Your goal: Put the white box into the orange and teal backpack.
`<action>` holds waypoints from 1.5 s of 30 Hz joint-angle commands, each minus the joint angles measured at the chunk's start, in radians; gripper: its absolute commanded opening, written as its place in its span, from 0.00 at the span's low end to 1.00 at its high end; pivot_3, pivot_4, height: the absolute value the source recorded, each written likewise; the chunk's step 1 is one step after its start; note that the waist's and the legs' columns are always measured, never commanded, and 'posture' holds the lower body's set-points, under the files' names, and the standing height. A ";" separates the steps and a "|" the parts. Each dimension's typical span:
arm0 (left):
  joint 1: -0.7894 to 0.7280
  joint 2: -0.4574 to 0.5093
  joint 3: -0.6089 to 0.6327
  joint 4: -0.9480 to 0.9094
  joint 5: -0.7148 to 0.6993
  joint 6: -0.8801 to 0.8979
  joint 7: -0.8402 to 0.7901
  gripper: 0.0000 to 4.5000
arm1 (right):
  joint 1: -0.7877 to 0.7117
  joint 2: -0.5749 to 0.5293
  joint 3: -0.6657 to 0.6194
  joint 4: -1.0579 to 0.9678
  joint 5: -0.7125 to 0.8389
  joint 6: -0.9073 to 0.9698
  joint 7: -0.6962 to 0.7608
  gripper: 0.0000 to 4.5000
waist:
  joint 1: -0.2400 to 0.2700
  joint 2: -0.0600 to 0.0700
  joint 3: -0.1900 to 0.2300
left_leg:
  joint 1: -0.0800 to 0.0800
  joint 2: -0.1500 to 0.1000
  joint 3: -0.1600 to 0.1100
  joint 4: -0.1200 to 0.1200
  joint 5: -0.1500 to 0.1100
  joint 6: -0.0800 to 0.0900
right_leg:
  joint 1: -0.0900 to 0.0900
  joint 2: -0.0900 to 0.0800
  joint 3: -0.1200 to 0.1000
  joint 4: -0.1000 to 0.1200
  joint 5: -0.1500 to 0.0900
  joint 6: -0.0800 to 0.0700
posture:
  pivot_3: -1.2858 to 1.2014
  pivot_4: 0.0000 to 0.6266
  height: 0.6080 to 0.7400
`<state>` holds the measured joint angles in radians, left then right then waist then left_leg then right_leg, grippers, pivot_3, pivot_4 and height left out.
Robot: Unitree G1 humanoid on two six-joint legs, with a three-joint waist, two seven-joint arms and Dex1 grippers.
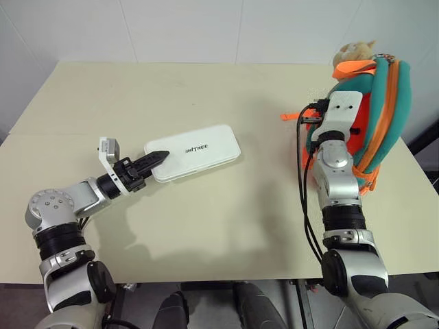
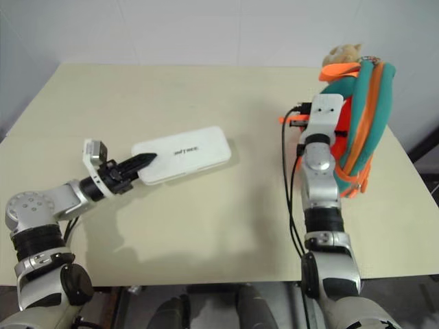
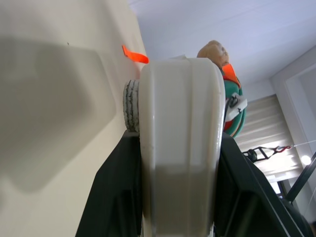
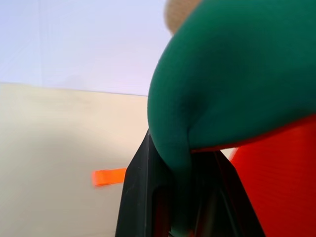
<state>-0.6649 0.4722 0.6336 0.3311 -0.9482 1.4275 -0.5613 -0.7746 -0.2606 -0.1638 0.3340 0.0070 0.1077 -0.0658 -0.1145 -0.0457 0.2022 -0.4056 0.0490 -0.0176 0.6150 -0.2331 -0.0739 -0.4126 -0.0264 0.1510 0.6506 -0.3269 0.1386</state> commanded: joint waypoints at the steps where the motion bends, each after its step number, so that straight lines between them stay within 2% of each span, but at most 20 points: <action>1: -0.030 0.030 -0.005 -0.002 -0.034 0.000 -0.030 0.29 | 0.052 -0.028 0.042 -0.214 0.073 0.071 0.159 0.00 | 0.000 0.000 0.000 | 0.000 0.000 0.000 -0.001 0.000 0.000 | 0.000 0.000 0.000 0.000 0.000 0.000 | 0.52 0.24 1.00; 7: -0.059 0.093 -0.037 0.043 -0.026 0.009 -0.069 0.29 | 0.177 -0.090 0.077 -0.513 0.241 0.249 0.397 0.00 | 0.001 0.000 0.000 | 0.000 0.000 0.000 -0.001 0.000 0.000 | 0.000 0.000 0.000 -0.001 0.000 0.000 | 0.52 0.24 1.00; 15: -0.102 0.176 -0.096 0.142 0.030 -0.073 -0.137 0.29 | 0.224 -0.185 0.051 -0.747 0.497 0.460 0.599 0.00 | 0.008 0.000 0.000 | 0.000 0.000 0.000 -0.002 0.000 0.000 | 0.000 0.000 0.000 -0.003 0.000 0.000 | 0.52 0.24 1.00; 17: -0.114 0.199 -0.107 0.171 0.044 -0.094 -0.159 0.29 | 0.242 -0.221 0.029 -0.813 0.602 0.512 0.662 0.00 | 0.009 0.000 0.000 | 0.000 0.000 0.000 -0.003 0.000 0.000 | 0.000 0.000 0.000 -0.004 0.000 0.000 | 0.52 0.24 1.00; 25: -0.171 0.286 -0.165 0.283 0.112 -0.176 -0.247 0.29 | 0.297 -0.389 -0.063 -0.964 0.984 0.646 0.867 0.00 | 0.025 0.000 0.000 | -0.002 0.001 0.000 -0.004 -0.001 0.001 | 0.000 0.000 -0.001 -0.008 0.000 0.000 | 0.52 0.24 1.00; 28: -0.194 0.303 -0.186 0.318 0.134 -0.198 -0.280 0.29 | 0.291 -0.430 -0.080 -0.976 1.077 0.659 0.903 0.00 | 0.032 0.000 0.000 | -0.002 0.001 0.000 -0.003 -0.002 0.001 | 0.000 0.000 -0.001 -0.008 0.000 0.000 | 0.52 0.24 1.00; 31: -0.223 0.312 -0.202 0.350 0.149 -0.224 -0.320 0.29 | 0.280 -0.503 -0.093 -0.988 1.157 0.664 1.004 0.00 | 0.036 0.000 0.000 | -0.003 0.000 0.000 -0.003 -0.002 0.002 | 0.000 0.000 -0.001 -0.008 -0.001 0.000 | 0.52 0.24 1.00; 34: -0.238 0.316 -0.225 0.365 0.163 -0.239 -0.365 0.29 | 0.298 -0.590 -0.081 -0.994 1.146 0.640 1.155 0.00 | 0.040 0.000 0.001 | -0.004 0.000 0.000 -0.003 -0.002 0.002 | 0.000 0.000 -0.002 -0.010 -0.001 0.000 | 0.52 0.24 1.00; 37: -0.242 0.317 -0.252 0.362 0.184 -0.270 -0.409 0.29 | 0.327 -0.677 -0.051 -0.959 1.042 0.565 1.344 0.00 | 0.041 0.000 0.001 | -0.005 0.000 0.000 -0.003 -0.002 0.003 | 0.000 0.000 -0.003 -0.012 -0.001 0.000 | 0.52 0.24 1.00; 41: -0.231 0.337 -0.293 0.330 0.200 -0.299 -0.501 0.29 | 0.309 -0.711 -0.013 -0.830 0.911 0.466 1.457 0.00 | 0.038 0.000 0.001 | -0.005 0.001 0.000 -0.002 -0.003 0.003 | 0.000 0.000 -0.003 -0.013 -0.001 0.000 | 0.52 0.24 1.00; 45: -0.192 0.358 -0.265 0.260 0.190 -0.440 -0.642 0.29 | 0.268 -0.697 0.020 -0.735 0.833 0.403 1.487 0.00 | 0.034 0.000 0.001 | -0.005 0.001 0.000 -0.001 -0.003 0.003 | -0.001 0.000 -0.003 -0.012 -0.001 0.000 | 0.52 0.24 1.00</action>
<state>-0.8550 0.8042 0.3287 0.6533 -0.7372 1.0665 -1.1221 -0.4781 -0.9559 -0.1359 -0.4119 0.8563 0.5452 1.4023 -0.0807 -0.0458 0.2029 -0.4104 0.0498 -0.0174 0.6139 -0.2358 -0.0710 -0.4132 -0.0266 0.1481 0.6393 -0.3278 0.1385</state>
